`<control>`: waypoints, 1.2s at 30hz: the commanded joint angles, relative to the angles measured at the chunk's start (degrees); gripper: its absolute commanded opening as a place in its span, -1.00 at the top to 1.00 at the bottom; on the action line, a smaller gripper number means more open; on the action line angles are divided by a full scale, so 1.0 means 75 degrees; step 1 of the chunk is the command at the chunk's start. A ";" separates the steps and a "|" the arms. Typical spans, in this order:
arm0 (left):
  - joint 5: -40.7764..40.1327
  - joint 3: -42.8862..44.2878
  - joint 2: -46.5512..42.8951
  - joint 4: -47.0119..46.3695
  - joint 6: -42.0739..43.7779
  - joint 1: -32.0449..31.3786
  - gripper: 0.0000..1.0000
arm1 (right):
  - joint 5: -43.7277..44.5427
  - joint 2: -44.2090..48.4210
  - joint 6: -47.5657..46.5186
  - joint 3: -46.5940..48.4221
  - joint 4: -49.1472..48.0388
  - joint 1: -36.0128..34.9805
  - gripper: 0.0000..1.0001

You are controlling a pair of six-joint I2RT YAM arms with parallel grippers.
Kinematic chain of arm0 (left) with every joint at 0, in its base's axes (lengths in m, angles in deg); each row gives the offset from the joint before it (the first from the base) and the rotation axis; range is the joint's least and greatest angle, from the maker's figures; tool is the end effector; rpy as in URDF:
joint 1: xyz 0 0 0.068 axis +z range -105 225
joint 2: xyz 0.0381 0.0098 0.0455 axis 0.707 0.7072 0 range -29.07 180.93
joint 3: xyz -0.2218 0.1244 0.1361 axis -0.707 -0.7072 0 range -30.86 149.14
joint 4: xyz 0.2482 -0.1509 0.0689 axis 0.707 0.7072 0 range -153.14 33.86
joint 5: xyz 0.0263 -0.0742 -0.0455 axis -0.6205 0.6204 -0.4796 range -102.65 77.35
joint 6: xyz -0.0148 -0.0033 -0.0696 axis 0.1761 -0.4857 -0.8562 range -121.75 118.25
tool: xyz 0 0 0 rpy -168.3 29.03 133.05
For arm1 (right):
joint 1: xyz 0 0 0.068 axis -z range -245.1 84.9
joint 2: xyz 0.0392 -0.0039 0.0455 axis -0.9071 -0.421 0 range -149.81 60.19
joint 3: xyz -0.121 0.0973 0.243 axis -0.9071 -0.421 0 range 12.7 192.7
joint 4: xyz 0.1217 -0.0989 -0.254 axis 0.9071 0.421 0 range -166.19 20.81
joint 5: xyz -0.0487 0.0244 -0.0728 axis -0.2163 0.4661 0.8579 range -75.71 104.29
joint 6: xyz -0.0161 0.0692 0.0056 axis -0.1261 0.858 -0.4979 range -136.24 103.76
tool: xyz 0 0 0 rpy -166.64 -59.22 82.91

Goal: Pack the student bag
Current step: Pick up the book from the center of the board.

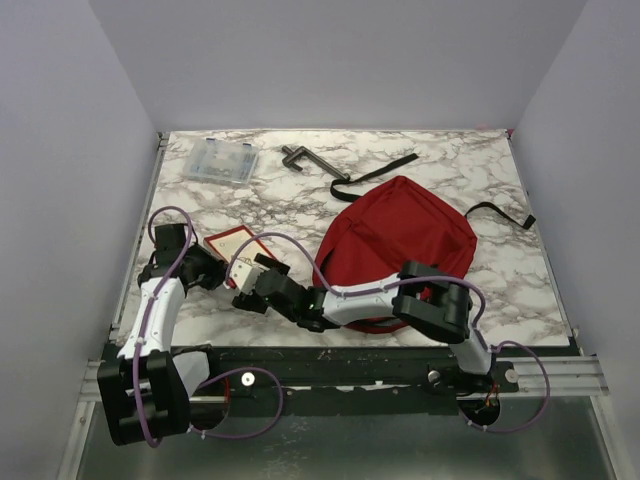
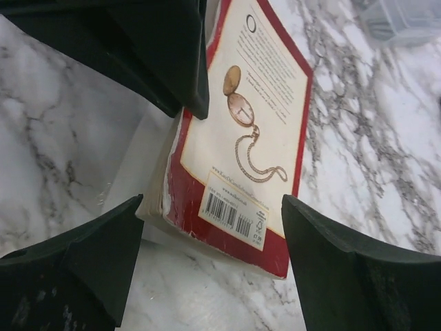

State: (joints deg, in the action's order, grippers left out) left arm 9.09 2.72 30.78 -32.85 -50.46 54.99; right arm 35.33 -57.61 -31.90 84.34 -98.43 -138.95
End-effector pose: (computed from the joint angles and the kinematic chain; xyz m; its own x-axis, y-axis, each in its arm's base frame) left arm 0.2319 0.0188 0.1766 -0.5722 -0.8095 -0.1316 -0.5912 0.5183 -0.6180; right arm 0.1616 0.4825 0.1456 0.1086 -0.5302 -0.8409 -0.8057 0.4485 -0.3868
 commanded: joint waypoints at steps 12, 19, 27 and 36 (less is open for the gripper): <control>0.0525 0.0764 -0.0681 0.0415 0.0254 -0.0123 1.00 | 0.3057 -0.0715 -0.0803 0.0321 -0.1897 -0.0306 0.64; 0.0819 0.2186 -0.1510 0.0369 0.1437 -0.0143 0.07 | 0.2588 0.0984 0.0887 -0.0657 -0.0832 -0.0190 0.99; 0.1066 0.3485 -0.2281 0.0440 0.2103 -0.0178 -0.06 | -0.0970 0.3504 0.4469 -0.1537 0.1157 0.1338 0.99; 0.2171 0.3075 -0.2399 -0.0114 0.2308 -0.0526 -0.33 | -0.5773 0.6057 0.7403 -0.3075 0.1756 0.3955 0.99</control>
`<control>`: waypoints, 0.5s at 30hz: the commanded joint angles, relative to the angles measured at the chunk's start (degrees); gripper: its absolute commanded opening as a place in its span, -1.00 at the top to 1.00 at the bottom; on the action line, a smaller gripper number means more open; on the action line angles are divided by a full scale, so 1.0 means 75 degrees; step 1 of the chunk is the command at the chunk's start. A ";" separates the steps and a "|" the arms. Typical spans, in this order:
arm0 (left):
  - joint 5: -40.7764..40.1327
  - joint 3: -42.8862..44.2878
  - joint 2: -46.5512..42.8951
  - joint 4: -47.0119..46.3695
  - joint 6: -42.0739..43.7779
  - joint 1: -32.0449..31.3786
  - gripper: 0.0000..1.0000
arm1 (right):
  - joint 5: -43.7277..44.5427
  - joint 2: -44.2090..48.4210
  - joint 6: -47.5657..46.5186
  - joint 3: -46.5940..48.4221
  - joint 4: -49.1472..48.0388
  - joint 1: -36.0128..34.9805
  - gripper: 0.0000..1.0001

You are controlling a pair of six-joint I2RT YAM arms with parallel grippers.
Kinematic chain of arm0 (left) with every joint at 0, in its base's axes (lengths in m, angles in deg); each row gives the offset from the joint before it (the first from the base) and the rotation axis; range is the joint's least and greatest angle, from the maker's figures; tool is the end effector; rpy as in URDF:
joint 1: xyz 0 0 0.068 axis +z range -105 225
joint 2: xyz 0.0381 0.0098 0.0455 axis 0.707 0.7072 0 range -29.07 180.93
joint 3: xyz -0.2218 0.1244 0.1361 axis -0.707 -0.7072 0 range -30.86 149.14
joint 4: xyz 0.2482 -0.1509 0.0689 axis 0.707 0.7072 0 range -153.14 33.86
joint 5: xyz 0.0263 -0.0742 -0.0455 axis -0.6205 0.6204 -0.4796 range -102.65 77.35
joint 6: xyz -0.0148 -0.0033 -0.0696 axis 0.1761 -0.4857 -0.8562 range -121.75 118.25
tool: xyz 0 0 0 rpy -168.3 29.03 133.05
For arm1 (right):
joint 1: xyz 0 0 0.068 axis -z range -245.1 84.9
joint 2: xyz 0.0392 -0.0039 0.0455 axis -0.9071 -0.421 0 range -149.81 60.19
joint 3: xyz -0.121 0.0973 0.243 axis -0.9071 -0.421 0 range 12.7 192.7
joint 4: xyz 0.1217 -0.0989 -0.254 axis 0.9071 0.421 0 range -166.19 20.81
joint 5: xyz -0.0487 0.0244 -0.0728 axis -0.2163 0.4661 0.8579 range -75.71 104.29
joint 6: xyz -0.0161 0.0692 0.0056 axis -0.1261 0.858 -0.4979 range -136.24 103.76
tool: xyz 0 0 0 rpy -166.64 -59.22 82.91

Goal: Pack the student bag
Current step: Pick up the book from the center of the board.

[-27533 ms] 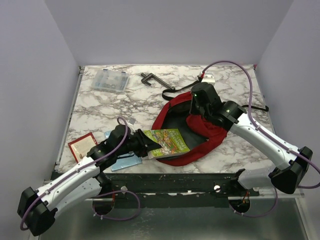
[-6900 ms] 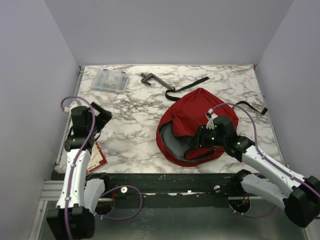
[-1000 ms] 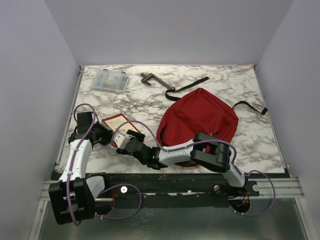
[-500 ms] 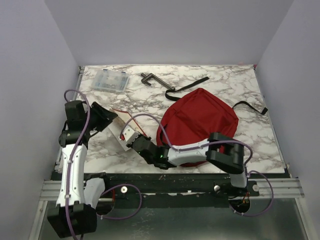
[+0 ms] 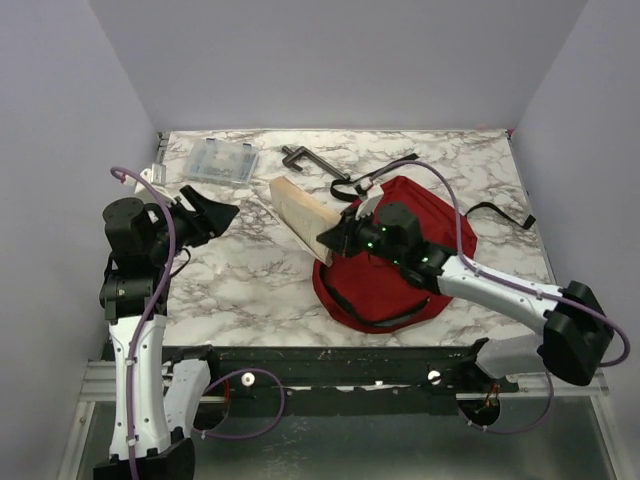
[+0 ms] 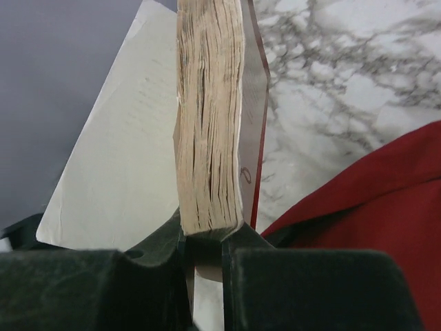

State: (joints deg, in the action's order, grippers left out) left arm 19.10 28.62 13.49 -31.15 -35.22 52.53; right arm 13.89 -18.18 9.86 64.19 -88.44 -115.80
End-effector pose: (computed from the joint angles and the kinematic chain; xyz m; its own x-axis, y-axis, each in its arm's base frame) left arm 0.1902 -0.0060 0.4110 -0.4312 -0.5301 -0.7302 0.1850 0.7401 -0.6465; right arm 0.2356 0.2886 0.2793 -0.4861 0.1009 -0.8681 -0.6283 0.6501 0.4273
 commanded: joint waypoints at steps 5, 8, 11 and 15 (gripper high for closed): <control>0.2541 -0.1256 -0.0004 -0.1758 -0.0107 -0.0657 -0.60 | -0.5167 0.1900 0.2869 -0.0923 0.0380 0.2244 0.99; 0.2889 -0.1578 -0.0127 -0.2209 -0.0129 -0.0967 -0.65 | -0.5873 0.2413 0.3170 -0.0894 0.0641 0.2747 0.99; 0.3044 -0.1777 -0.0391 -0.2368 0.0082 -0.1262 -0.73 | -0.6579 0.2686 0.3762 -0.0892 0.0379 0.3030 0.99; 0.3533 -0.1919 -0.0279 -0.2628 0.0082 -0.1476 -0.80 | -0.7712 0.2623 0.5013 -0.1020 -0.1159 0.3033 0.99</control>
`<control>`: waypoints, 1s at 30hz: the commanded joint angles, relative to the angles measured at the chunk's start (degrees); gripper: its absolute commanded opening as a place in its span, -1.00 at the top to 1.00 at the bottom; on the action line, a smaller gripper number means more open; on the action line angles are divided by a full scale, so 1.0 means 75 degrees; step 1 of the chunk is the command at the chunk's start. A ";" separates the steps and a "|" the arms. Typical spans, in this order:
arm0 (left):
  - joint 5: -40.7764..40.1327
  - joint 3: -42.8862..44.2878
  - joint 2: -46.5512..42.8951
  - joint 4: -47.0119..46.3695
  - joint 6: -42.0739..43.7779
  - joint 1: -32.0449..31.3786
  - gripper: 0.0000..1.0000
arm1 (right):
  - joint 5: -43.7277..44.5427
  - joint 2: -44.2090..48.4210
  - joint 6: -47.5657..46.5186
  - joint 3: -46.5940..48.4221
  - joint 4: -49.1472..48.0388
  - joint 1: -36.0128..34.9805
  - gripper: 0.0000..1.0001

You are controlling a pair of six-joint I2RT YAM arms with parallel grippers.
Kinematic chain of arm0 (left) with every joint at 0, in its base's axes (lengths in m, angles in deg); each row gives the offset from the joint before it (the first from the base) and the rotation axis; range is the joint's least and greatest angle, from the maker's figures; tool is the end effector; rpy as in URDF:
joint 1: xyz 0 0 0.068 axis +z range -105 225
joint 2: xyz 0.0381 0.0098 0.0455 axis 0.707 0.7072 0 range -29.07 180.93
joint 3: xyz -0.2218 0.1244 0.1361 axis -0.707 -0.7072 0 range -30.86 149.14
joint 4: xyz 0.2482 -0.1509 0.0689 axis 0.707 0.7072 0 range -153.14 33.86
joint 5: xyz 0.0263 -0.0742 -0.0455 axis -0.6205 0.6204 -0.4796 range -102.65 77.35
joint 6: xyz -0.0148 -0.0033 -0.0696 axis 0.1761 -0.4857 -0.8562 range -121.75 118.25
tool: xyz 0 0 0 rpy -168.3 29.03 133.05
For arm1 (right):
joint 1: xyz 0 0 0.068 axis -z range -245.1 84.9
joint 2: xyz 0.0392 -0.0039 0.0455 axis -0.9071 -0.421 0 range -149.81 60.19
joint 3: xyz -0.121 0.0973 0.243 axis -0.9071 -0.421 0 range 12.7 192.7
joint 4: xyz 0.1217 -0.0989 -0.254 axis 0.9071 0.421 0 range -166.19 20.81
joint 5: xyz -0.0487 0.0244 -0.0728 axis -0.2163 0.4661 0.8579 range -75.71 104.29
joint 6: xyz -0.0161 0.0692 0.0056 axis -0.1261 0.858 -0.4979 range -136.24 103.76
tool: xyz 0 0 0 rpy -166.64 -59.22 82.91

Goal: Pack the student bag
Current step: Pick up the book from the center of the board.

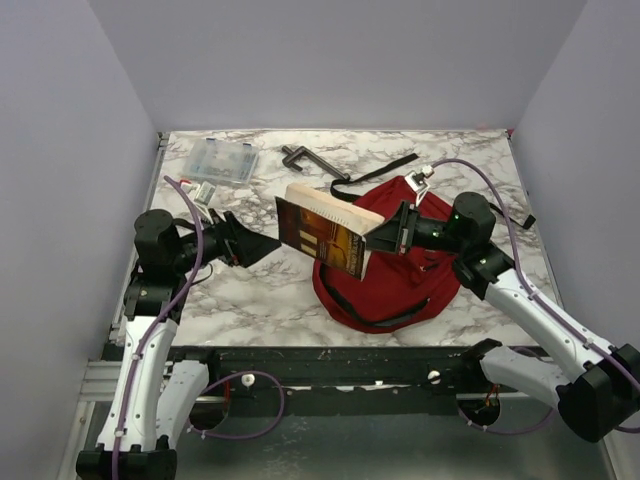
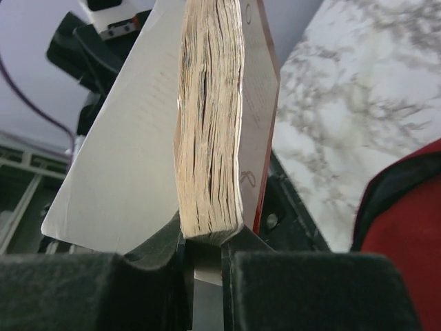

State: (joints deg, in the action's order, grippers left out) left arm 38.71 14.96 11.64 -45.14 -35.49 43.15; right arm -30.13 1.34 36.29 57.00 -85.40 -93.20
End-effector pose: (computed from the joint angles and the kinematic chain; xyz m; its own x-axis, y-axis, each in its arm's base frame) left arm 0.1917 -0.0520 0.3567 -0.6191 -0.3270 -0.7140 0.5258 0.5027 -0.6862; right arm 0.2283 0.1684 0.3291 -0.8049 0.2129 -0.5539 -0.5134 0.2185 0.8299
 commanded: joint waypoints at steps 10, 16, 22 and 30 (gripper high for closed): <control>0.2080 -0.0024 0.0440 -0.2065 -0.0564 -0.1113 -0.78 | -0.3169 -0.0120 0.2398 -0.0161 -0.3374 0.0020 0.99; 0.2916 -0.0035 0.0507 -0.3293 -0.1357 -0.1462 -0.30 | -0.3544 0.0010 0.3020 -0.0529 -0.4454 0.0021 0.99; 0.2901 -0.0019 0.0753 -0.3942 -0.1456 -0.2810 -0.14 | -0.3577 0.0008 0.3127 -0.0697 -0.5232 0.0020 0.99; 0.2686 -0.0028 0.0579 -0.4843 -0.2160 -0.3205 0.94 | -0.3065 -0.0003 0.1791 -0.0544 -0.3629 0.0020 0.99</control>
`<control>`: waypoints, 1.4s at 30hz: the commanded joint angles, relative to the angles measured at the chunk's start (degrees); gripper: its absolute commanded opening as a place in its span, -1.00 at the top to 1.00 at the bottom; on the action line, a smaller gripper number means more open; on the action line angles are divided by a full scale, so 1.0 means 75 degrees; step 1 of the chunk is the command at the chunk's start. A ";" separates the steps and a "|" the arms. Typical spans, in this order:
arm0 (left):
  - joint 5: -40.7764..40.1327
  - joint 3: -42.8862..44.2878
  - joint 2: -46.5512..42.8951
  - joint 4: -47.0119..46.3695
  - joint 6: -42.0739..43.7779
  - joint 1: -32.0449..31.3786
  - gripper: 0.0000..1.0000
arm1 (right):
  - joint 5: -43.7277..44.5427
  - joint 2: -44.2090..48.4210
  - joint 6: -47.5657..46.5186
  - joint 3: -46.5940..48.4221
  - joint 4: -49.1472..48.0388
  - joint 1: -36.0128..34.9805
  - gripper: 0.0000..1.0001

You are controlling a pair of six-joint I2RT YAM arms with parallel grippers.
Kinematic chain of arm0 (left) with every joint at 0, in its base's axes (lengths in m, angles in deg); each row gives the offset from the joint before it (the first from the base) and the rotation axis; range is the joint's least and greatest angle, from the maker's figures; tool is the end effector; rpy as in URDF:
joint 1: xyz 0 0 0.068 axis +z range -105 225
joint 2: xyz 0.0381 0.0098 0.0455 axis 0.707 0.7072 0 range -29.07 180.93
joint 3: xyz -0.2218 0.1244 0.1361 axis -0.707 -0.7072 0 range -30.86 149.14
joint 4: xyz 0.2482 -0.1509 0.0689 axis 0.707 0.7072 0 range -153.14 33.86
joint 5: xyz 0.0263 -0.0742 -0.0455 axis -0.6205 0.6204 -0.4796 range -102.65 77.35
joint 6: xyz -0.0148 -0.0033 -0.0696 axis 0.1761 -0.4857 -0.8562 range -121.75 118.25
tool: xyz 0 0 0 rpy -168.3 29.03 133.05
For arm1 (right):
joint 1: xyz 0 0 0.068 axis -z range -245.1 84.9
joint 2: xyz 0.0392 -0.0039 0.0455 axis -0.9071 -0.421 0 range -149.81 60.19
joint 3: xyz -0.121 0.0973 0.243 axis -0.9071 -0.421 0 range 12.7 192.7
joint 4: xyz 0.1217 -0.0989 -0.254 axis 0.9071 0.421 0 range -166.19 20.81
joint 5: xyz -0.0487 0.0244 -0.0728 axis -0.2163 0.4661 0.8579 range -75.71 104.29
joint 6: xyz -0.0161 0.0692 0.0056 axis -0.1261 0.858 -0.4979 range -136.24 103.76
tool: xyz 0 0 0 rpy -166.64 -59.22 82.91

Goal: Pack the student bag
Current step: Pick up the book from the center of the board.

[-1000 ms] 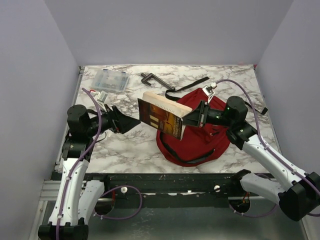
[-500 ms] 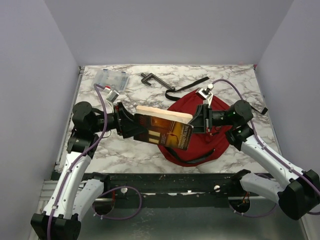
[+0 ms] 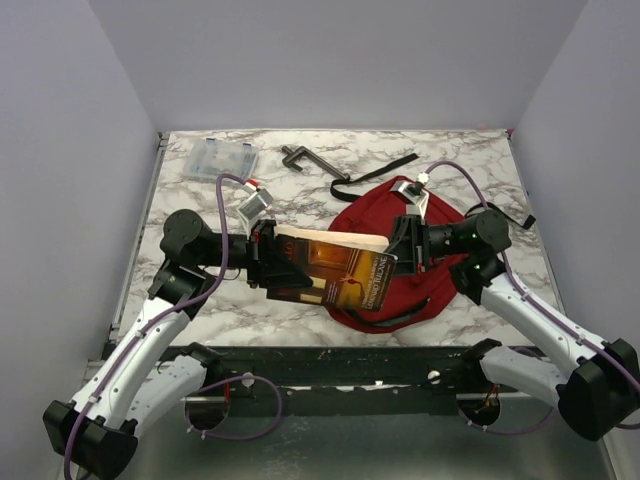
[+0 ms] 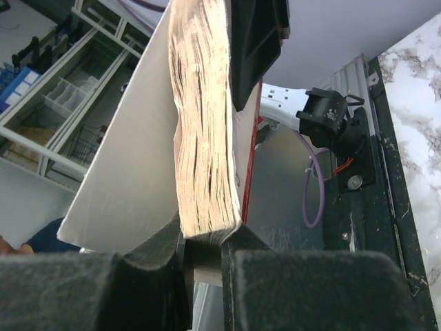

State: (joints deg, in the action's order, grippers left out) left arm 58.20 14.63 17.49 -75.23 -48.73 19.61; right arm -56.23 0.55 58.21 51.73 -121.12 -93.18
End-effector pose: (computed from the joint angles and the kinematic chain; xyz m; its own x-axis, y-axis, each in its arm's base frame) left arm 0.1608 -0.1376 0.3895 -0.5973 0.0180 -0.8018 0.7939 -0.1288 -0.5943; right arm 0.1953 0.1668 0.3497 -0.7841 -0.0541 -0.6183 -0.5953 -0.2162 0.7739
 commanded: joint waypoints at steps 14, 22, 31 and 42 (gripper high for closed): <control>-0.5619 0.1103 -0.0326 0.5842 0.2288 0.1627 1.00 | 0.8933 0.1601 -0.6394 0.1180 0.9704 0.0018 -0.50; -0.7692 0.0552 -0.0427 0.6467 0.1688 0.1771 1.00 | 0.9778 0.0561 -0.6507 0.1092 0.9811 -0.2059 -0.50; -0.6803 0.0359 -0.0149 0.6155 0.1559 0.1773 1.00 | 1.2697 -0.2291 -0.5867 0.2383 1.1160 -0.4772 -0.44; -0.5754 0.0055 0.0247 0.5651 0.1209 0.1733 1.00 | 1.2921 -0.2619 -0.6305 0.2486 1.1383 -0.5003 -0.27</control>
State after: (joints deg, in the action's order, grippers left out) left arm 10.34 15.83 19.81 -28.37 -37.54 32.88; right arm 39.81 -17.57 12.33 69.56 -35.48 -129.70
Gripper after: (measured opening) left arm 0.190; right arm 0.617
